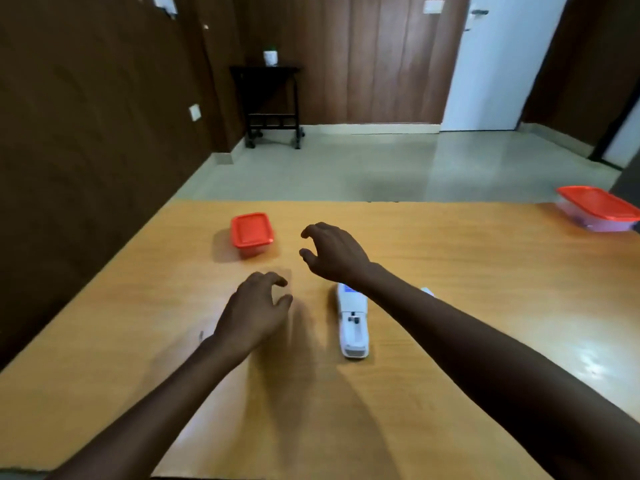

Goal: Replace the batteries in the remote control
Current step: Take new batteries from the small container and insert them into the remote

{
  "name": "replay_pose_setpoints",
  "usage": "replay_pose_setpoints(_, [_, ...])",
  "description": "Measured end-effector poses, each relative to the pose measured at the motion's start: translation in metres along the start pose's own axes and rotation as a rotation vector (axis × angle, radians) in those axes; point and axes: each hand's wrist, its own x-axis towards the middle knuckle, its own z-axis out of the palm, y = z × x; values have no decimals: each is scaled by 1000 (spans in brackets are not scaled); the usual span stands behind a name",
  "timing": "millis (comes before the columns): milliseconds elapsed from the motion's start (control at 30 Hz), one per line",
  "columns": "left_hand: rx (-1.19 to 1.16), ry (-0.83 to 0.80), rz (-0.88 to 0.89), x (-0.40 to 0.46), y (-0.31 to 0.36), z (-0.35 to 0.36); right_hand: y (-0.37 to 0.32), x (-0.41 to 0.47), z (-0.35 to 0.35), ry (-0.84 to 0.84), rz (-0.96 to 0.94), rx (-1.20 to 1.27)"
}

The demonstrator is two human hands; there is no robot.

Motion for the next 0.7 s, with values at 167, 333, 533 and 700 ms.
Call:
replay_pose_setpoints(167, [221, -131, -40, -15, -36, -3, -42, 52, 37, -106, -82, -141])
replay_pose_setpoints(333, [364, -172, 26, -16, -26, -1, -54, 80, 60, -79, -185, -314])
replay_pose_setpoints(533, [254, -148, -69, -11, -17, -9, -48, 55, 57, 69, -316, -358])
replay_pose_setpoints(700, [-322, -67, -227, -5, 2, -21, -37, -13, 2, 270, -365, -258])
